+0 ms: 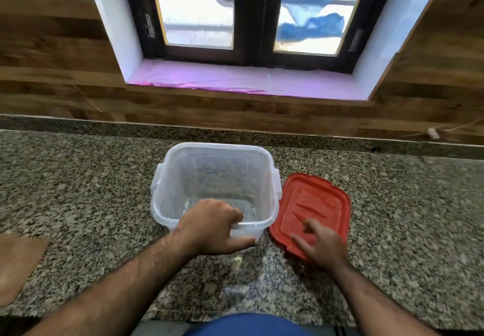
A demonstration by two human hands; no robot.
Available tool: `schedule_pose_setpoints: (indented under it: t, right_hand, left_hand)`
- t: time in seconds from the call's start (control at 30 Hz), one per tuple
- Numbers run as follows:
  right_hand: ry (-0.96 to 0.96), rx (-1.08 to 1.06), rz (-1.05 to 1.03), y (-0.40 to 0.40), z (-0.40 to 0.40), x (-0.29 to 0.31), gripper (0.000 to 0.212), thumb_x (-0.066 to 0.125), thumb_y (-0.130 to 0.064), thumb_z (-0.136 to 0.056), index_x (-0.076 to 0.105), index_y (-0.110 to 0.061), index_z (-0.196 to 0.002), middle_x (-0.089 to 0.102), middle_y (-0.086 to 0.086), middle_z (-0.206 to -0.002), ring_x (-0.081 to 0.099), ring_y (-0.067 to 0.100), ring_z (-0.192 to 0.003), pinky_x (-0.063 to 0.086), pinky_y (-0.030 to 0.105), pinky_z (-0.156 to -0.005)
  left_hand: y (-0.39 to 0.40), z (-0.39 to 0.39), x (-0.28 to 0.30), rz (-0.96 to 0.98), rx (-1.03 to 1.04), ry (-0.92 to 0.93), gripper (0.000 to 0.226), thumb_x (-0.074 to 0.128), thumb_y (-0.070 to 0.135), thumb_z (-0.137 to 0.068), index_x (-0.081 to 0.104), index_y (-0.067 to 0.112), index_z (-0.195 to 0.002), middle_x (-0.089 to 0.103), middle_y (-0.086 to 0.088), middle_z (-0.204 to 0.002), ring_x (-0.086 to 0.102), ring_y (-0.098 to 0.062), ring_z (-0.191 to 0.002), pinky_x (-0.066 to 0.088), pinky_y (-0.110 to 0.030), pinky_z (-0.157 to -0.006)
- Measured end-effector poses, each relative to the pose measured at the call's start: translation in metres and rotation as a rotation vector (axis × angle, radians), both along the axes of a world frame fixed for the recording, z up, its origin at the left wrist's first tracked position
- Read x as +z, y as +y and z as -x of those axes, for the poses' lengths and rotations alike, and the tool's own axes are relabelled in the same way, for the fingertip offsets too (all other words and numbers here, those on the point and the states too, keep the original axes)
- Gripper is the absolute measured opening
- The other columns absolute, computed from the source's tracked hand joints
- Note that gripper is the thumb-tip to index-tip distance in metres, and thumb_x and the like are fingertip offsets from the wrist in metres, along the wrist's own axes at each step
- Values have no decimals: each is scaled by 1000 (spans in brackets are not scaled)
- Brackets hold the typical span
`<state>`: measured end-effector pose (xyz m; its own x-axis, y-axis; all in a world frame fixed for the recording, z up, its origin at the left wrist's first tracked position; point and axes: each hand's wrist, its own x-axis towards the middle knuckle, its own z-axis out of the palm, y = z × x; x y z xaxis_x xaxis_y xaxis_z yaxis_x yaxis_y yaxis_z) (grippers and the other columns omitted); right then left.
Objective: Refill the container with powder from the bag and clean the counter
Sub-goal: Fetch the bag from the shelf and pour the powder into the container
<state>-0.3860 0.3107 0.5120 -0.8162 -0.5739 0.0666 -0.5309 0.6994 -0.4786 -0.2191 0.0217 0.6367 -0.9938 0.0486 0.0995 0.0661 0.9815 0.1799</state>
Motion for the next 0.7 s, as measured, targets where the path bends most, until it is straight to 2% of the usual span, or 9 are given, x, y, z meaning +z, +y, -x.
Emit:
schedule_pose_setpoints:
  t: [0.03, 0.1, 0.17, 0.2, 0.27, 0.4, 0.53, 0.63, 0.7]
  right_hand:
    - [23, -79, 172, -14, 3, 16, 31, 80, -41, -96, 73, -22, -119, 73, -13, -91, 74, 8, -76, 42, -5, -59]
    - [69, -187, 474, -51, 16, 57, 16, 66, -30, -106, 73, -17, -111, 70, -9, -79, 73, 20, -68, 42, -2, -57]
    - [103, -167, 630, -93, 35, 102, 17, 59, -32, -108, 72, -20, -106, 69, -8, -77, 71, 22, -69, 45, 6, -58]
    - [133, -110, 642, -114, 45, 121, 17, 60, -33, -108, 73, -22, -102, 69, -7, -77, 68, 20, -70, 49, 16, -62]
    - [189, 47, 572, -154, 59, 155, 15, 65, -33, -105, 73, -22, -97, 68, -10, -76, 63, 13, -68, 49, 29, -67]
    - [274, 401, 344, -236, 55, 214, 14, 69, -36, -95, 73, -26, -104, 72, -14, -83, 67, 7, -72, 58, 33, -72]
    - [375, 593, 163, -334, 31, 280, 31, 63, -32, -92, 70, -32, -122, 80, -7, -104, 74, 25, -90, 60, 43, -79]
    - [477, 642, 190, -420, 1, 338, 32, 62, -25, -97, 69, -31, -128, 80, -10, -111, 73, 26, -100, 56, 37, -82]
    - [559, 642, 223, -483, -24, 375, 31, 60, -28, -96, 67, -30, -126, 81, -4, -110, 73, 32, -102, 58, 41, -82]
  left_hand:
    - [0, -3, 0, -27, 14, 57, 74, 44, 91, -88, 63, 21, -76, 66, 9, -68, 63, -14, -63, 51, -32, -63]
    - [1, -8, -1, -106, 70, 185, 77, 43, 93, -89, 72, 22, -81, 69, 9, -70, 65, -12, -64, 54, -32, -63]
    - [0, -10, 3, -172, 173, 326, 73, 46, 88, -93, 76, 23, -82, 72, 10, -72, 67, -11, -66, 53, -30, -62]
    - [-3, -9, 8, -200, 231, 386, 69, 48, 84, -95, 76, 22, -80, 72, 10, -71, 67, -9, -65, 51, -29, -60]
    - [-16, -9, 22, -240, 333, 478, 59, 55, 73, -99, 75, 22, -76, 69, 11, -67, 64, -8, -62, 49, -29, -57]
    - [-68, -20, 65, -239, 524, 578, 39, 64, 57, -97, 76, 22, -82, 69, 9, -70, 66, -11, -66, 55, -36, -62]
    - [-152, -41, 127, -322, 686, 733, 25, 72, 51, -89, 77, 26, -91, 70, 13, -72, 66, -3, -65, 59, -35, -67]
    - [-222, -70, 180, -314, 753, 854, 28, 78, 49, -89, 79, 23, -100, 73, 10, -76, 70, -8, -70, 62, -37, -69]
    - [-273, -94, 218, -248, 790, 899, 29, 80, 49, -92, 79, 23, -105, 74, 11, -82, 71, -10, -74, 63, -38, -70]
